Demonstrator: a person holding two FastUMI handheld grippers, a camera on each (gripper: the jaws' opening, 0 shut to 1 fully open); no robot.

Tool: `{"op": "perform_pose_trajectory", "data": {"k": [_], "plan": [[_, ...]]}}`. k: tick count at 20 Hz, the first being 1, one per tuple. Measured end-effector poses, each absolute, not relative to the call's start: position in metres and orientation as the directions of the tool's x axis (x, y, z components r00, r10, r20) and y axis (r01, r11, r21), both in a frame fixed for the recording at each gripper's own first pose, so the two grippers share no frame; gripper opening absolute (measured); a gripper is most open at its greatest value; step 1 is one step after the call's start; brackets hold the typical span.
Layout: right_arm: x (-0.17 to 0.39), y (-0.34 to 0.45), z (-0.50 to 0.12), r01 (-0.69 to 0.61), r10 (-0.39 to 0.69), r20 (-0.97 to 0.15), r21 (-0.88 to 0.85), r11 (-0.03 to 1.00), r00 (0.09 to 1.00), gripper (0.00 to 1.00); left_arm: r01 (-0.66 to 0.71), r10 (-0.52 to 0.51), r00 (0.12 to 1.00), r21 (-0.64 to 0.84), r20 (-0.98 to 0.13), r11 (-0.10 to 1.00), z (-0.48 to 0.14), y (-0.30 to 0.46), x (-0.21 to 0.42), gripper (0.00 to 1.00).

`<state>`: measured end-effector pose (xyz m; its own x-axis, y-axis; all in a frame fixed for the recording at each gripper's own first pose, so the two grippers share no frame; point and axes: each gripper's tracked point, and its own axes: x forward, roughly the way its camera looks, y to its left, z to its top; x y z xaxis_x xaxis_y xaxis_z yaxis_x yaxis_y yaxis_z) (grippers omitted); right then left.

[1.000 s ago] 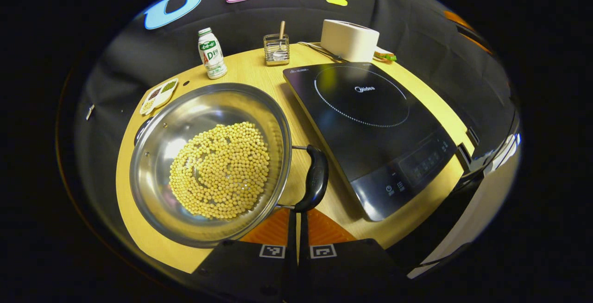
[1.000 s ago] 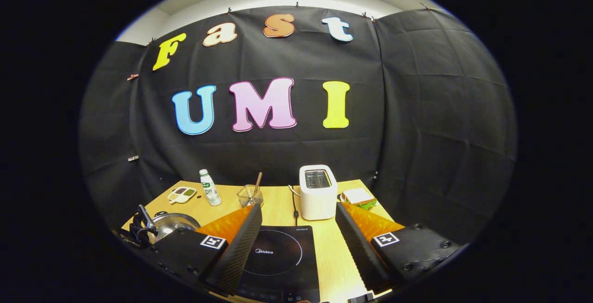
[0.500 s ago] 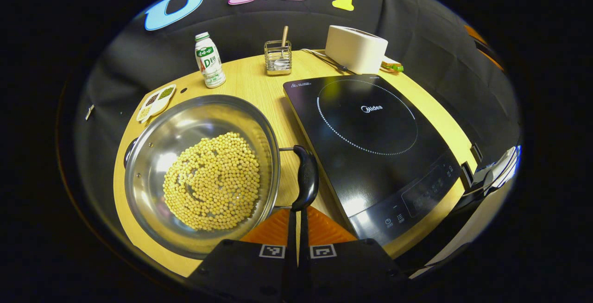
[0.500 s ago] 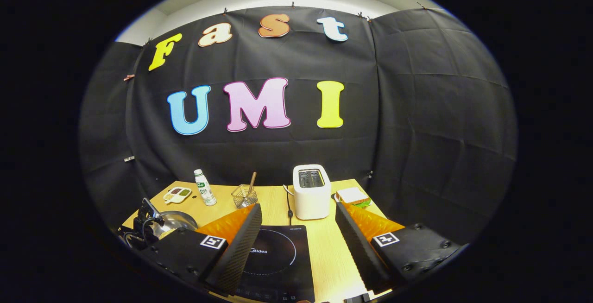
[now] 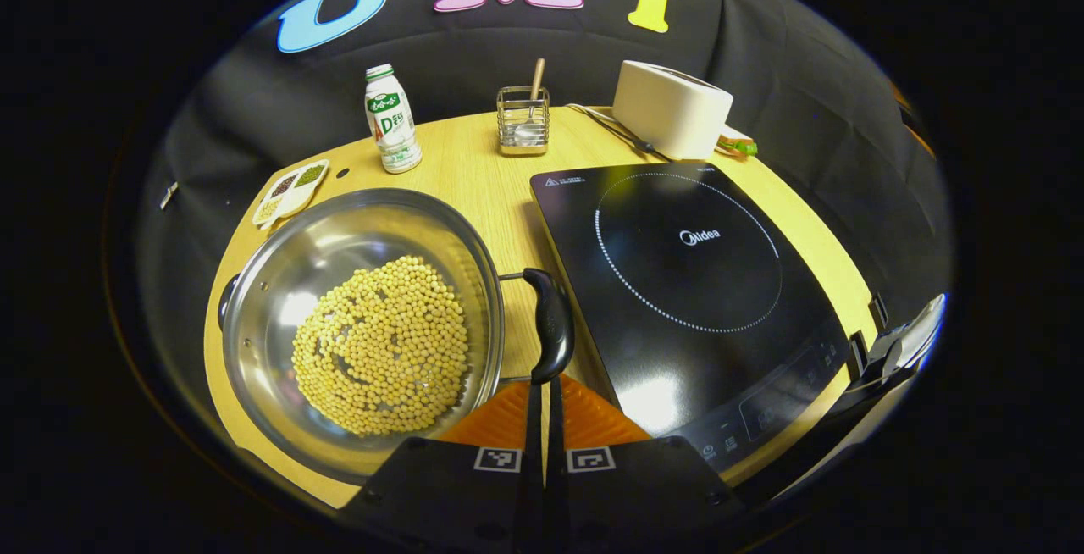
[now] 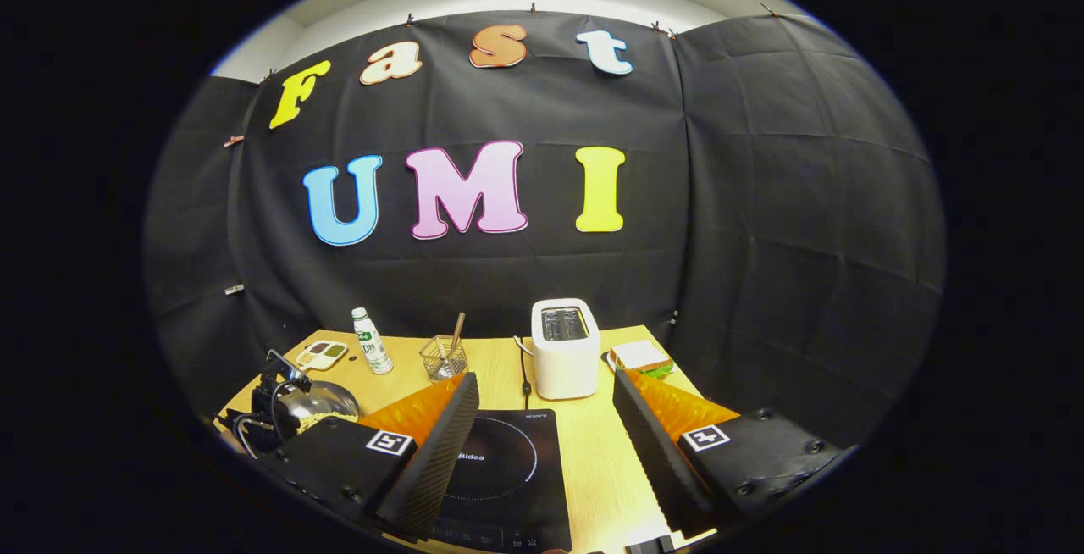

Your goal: First push the handle of the pot to place it horizontally, then grasp the pot with both hands and set it on the induction cooktop.

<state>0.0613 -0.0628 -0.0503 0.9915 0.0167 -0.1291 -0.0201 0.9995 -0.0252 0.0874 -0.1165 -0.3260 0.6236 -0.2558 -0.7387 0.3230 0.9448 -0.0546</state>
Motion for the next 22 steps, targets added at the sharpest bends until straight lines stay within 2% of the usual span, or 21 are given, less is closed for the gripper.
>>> {"op": "perform_pose_trajectory", "data": {"k": [7, 14, 20, 21, 22], "plan": [[0.056, -0.061, -0.054, -0.029, 0.025, -0.142, -0.03, 0.999, 0.99, 0.99, 0.304, -0.253, 0.657, -0.057, -0.71, 0.951, -0.322, -0.121, 0.117, 0.05], [0.05, -0.064, -0.055, -0.023, 0.018, -0.147, -0.035, 0.999, 0.989, 0.99, 0.299, -0.265, 0.675, -0.073, -0.689, 0.951, -0.318, -0.125, 0.12, 0.05], [0.05, -0.054, -0.068, -0.036, 0.033, -0.19, -0.016, 0.999, 0.981, 0.99, 0.29, -0.292, 0.755, -0.101, -0.587, 0.952, -0.285, -0.125, 0.1, 0.08], [0.052, -0.05, -0.071, -0.043, 0.04, -0.202, -0.011, 0.999, 0.979, 0.99, 0.286, -0.301, 0.77, -0.116, -0.563, 0.951, -0.276, -0.124, 0.093, 0.16], [0.054, -0.045, -0.074, -0.052, 0.05, -0.215, -0.007, 0.999, 0.975, 0.99, 0.282, -0.31, 0.789, -0.135, -0.531, 0.95, -0.265, -0.122, 0.089, 0.37]]}}
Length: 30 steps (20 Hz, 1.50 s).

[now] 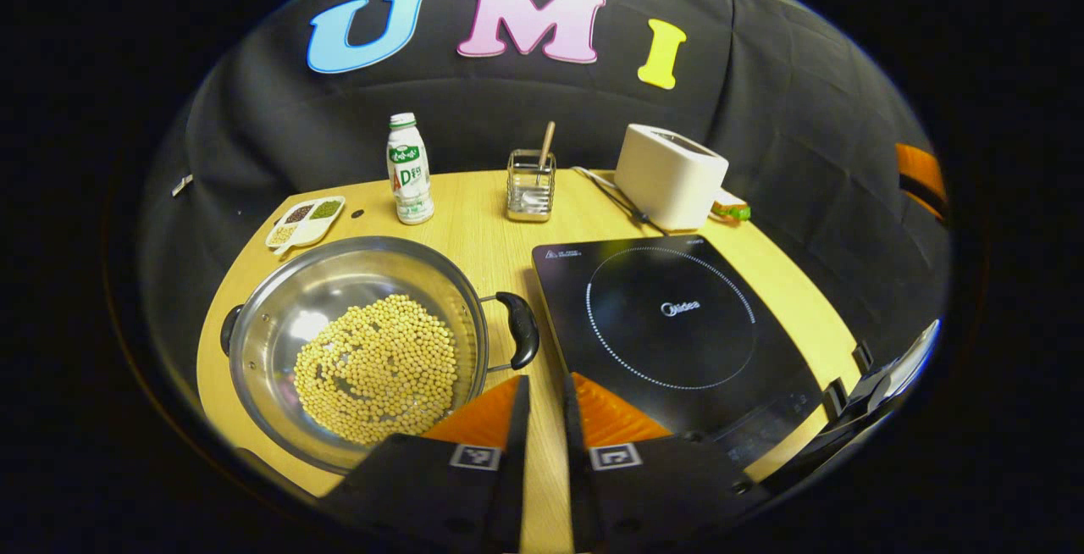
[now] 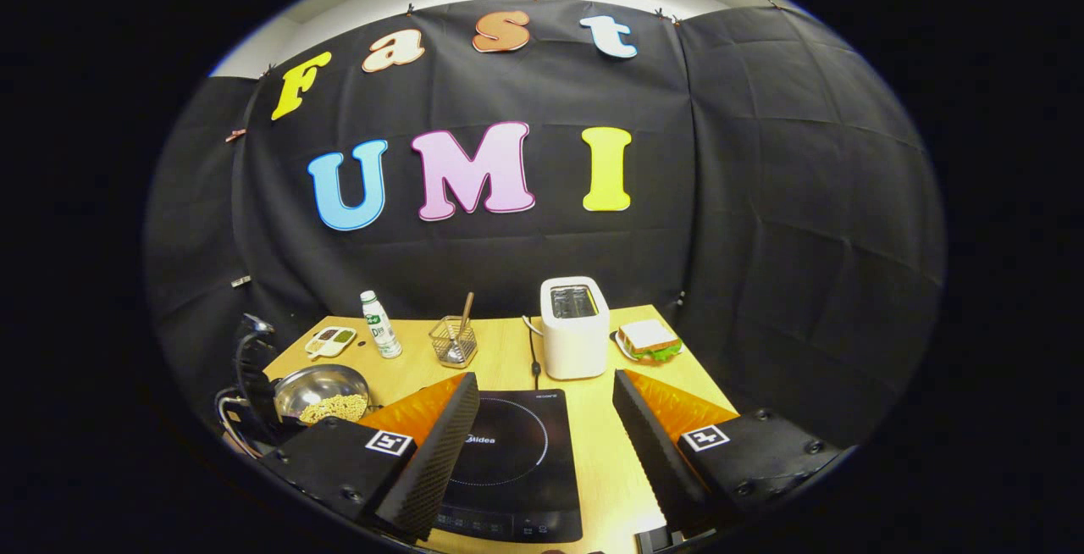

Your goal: First push the handle of the pot to place it horizontally, then grasp the pot with both hands and set it on the induction cooktop.

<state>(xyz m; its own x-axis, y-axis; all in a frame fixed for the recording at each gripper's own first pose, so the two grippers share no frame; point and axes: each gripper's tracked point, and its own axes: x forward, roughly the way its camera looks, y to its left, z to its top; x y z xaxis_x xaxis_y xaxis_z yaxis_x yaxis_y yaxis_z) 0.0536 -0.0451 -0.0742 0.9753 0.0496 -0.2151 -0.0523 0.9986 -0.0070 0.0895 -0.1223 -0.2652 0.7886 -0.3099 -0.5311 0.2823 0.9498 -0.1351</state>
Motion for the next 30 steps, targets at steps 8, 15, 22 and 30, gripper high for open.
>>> {"op": "perform_pose_trajectory", "data": {"k": [8, 15, 22, 30], "plan": [[0.068, 0.047, -0.121, -0.214, 0.207, -0.373, 0.022, 0.977, 0.905, 1.0, 0.132, -0.187, 0.909, -0.169, -0.371, 0.977, -0.186, -0.027, 0.073, 0.95], [0.084, 0.153, -0.165, -0.371, 0.357, -0.496, 0.074, 0.926, 0.792, 1.0, -0.022, -0.073, 0.924, -0.243, -0.374, 0.97, -0.186, 0.093, 0.082, 0.95], [0.105, 0.221, -0.26, -0.368, 0.379, -0.665, 0.166, 0.915, 0.644, 0.99, -0.058, -0.046, 0.917, -0.245, -0.396, 0.968, -0.223, 0.171, 0.107, 0.95], [0.12, 0.239, -0.328, -0.317, 0.329, -0.749, 0.166, 0.934, 0.576, 0.99, -0.015, -0.107, 0.887, -0.259, -0.449, 0.966, -0.276, 0.199, 0.142, 0.95]]}}
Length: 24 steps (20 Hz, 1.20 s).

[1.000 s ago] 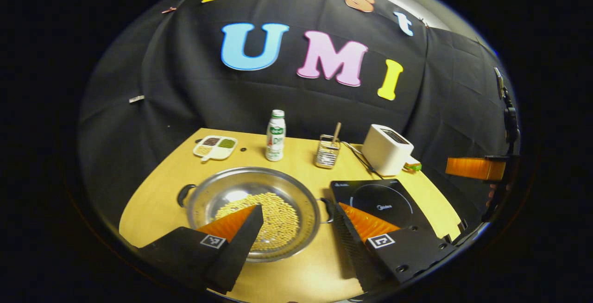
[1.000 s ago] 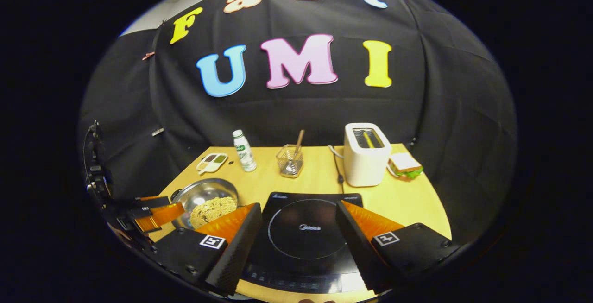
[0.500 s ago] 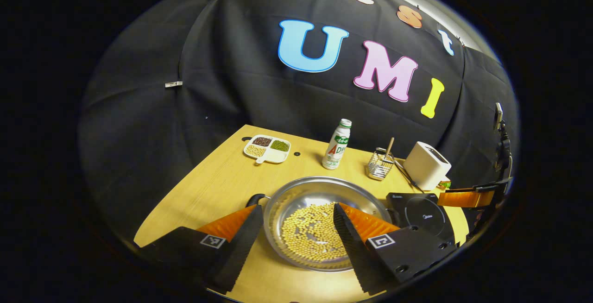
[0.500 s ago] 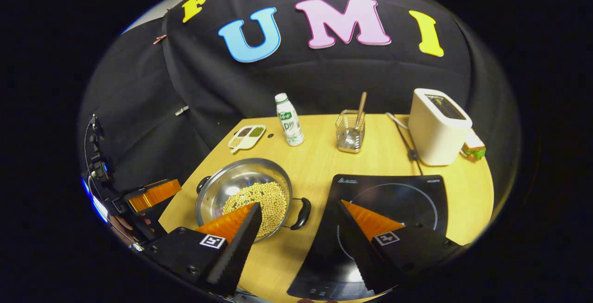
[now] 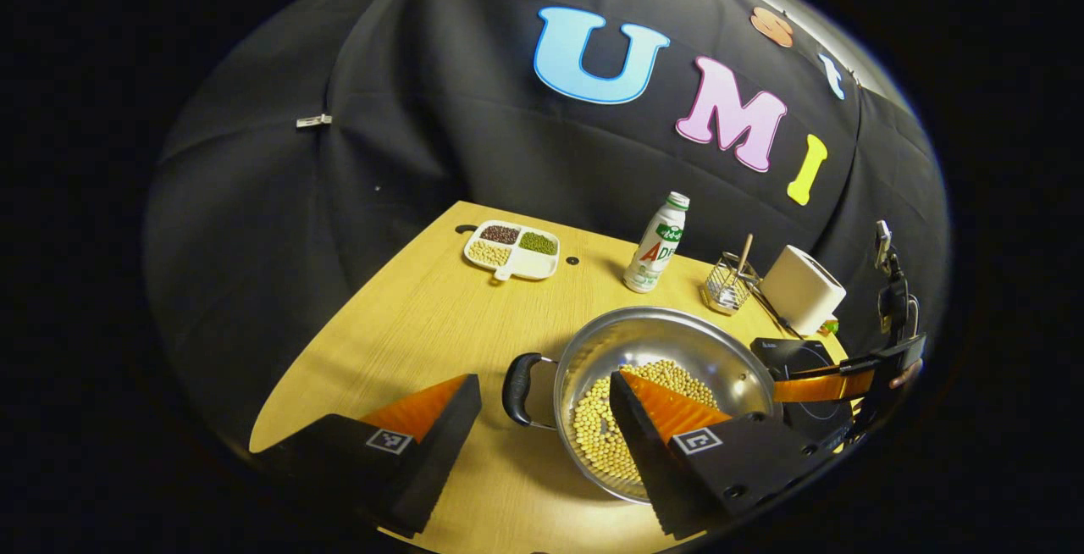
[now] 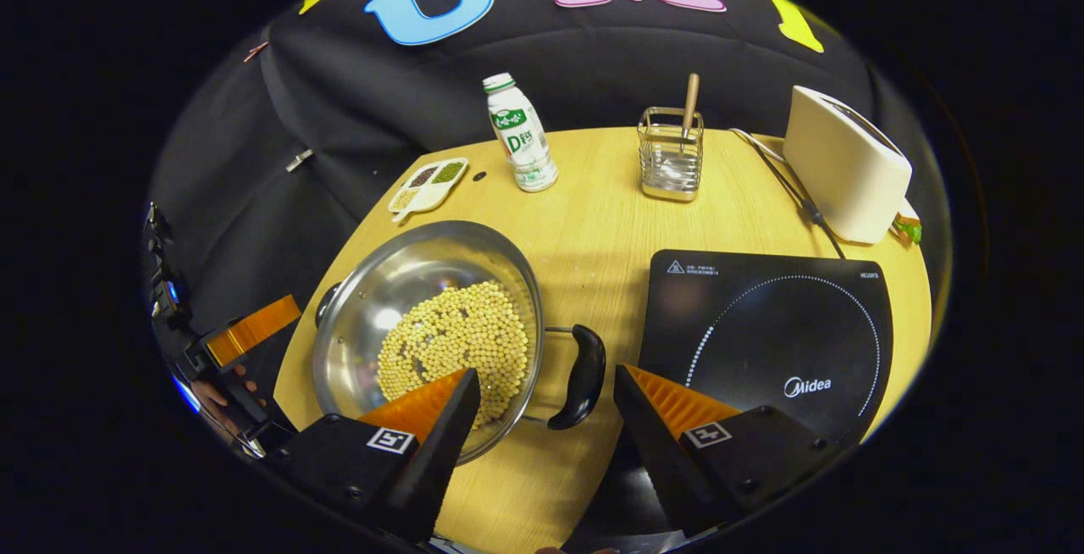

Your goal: First push the handle of the pot to place it horizontally, then grasp the pot with both hands and set it on the induction cooktop.

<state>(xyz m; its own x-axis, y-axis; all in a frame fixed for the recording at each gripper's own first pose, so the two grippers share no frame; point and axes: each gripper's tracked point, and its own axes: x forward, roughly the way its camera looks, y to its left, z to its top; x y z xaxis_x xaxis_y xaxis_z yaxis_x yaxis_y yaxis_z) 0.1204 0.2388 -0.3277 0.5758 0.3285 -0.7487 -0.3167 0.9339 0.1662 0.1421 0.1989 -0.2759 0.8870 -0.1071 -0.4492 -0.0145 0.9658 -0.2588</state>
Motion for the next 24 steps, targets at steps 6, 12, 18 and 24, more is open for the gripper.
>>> {"op": "perform_pose_trajectory", "data": {"k": [6, 12, 18, 24], "plan": [[0.121, 0.251, -0.346, -0.288, 0.352, -0.765, 0.226, 0.931, 0.539, 0.99, 0.047, -0.185, 0.853, -0.28, -0.488, 0.959, -0.306, 0.196, 0.166, 0.96], [0.134, 0.262, -0.358, -0.277, 0.35, -0.769, 0.231, 0.933, 0.535, 0.99, 0.094, -0.291, 0.781, -0.357, -0.552, 0.93, -0.337, 0.188, 0.174, 0.94], [0.147, 0.266, -0.383, -0.258, 0.315, -0.807, 0.209, 0.943, 0.5, 0.82, 0.106, -0.32, 0.725, -0.361, -0.61, 0.927, -0.36, 0.189, 0.179, 0.83], [0.154, 0.26, -0.396, -0.237, 0.287, -0.816, 0.189, 0.953, 0.501, 0.64, 0.124, -0.338, 0.714, -0.364, -0.614, 0.923, -0.36, 0.185, 0.181, 0.68]]}}
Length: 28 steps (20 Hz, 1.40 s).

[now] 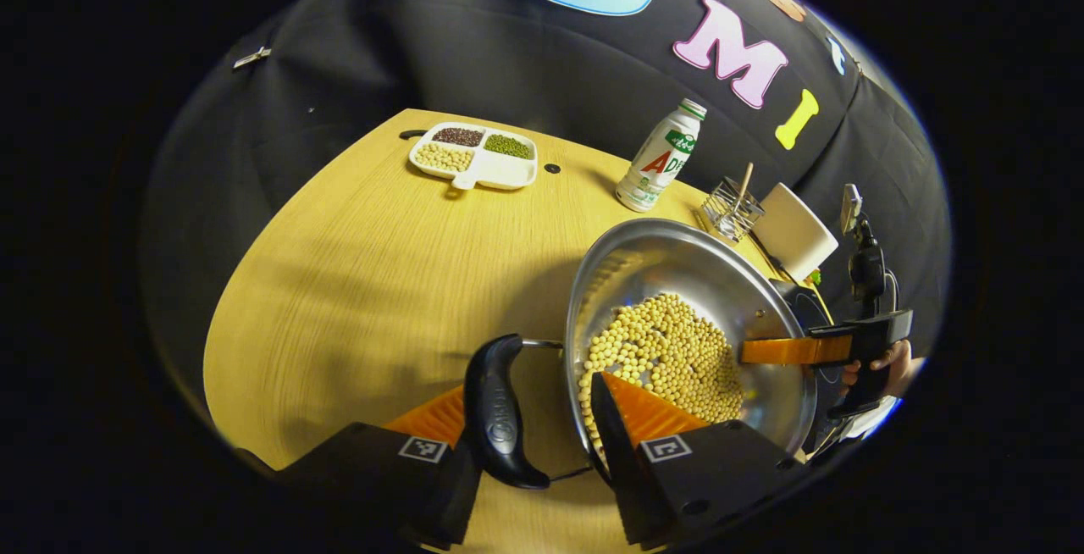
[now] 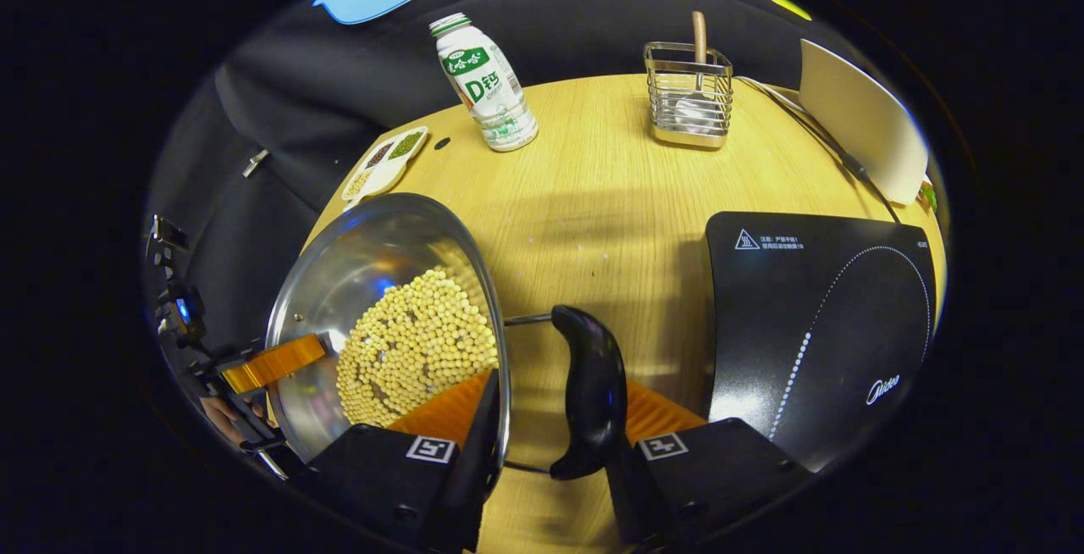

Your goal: First push the handle of the pot to place it horizontally, then grasp the pot with both hands and set it on the induction cooktop.

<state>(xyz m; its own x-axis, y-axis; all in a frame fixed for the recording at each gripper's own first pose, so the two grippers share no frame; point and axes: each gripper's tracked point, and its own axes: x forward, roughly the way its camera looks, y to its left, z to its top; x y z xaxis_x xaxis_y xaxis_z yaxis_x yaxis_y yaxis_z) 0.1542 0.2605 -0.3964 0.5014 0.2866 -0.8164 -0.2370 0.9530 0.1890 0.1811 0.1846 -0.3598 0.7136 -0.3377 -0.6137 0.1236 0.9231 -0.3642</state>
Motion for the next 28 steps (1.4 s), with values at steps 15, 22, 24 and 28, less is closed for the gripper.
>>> {"op": "perform_pose_trajectory", "data": {"k": [15, 22, 24, 28], "plan": [[0.124, 0.242, -0.349, -0.232, 0.274, -0.803, 0.173, 0.957, 0.529, 0.58, 0.096, -0.302, 0.688, -0.329, -0.66, 0.939, -0.319, 0.17, 0.146, 0.59], [0.106, 0.197, -0.31, -0.192, 0.261, -0.793, 0.183, 0.964, 0.551, 0.54, 0.134, -0.321, 0.677, -0.318, -0.663, 0.939, -0.282, 0.126, 0.132, 0.59], [0.105, 0.184, -0.301, -0.182, 0.257, -0.79, 0.185, 0.966, 0.557, 0.58, 0.142, -0.326, 0.675, -0.317, -0.662, 0.938, -0.275, 0.112, 0.131, 0.59], [0.103, 0.156, -0.286, -0.168, 0.25, -0.779, 0.187, 0.968, 0.575, 0.58, 0.163, -0.335, 0.672, -0.31, -0.661, 0.937, -0.262, 0.083, 0.133, 0.59]]}}
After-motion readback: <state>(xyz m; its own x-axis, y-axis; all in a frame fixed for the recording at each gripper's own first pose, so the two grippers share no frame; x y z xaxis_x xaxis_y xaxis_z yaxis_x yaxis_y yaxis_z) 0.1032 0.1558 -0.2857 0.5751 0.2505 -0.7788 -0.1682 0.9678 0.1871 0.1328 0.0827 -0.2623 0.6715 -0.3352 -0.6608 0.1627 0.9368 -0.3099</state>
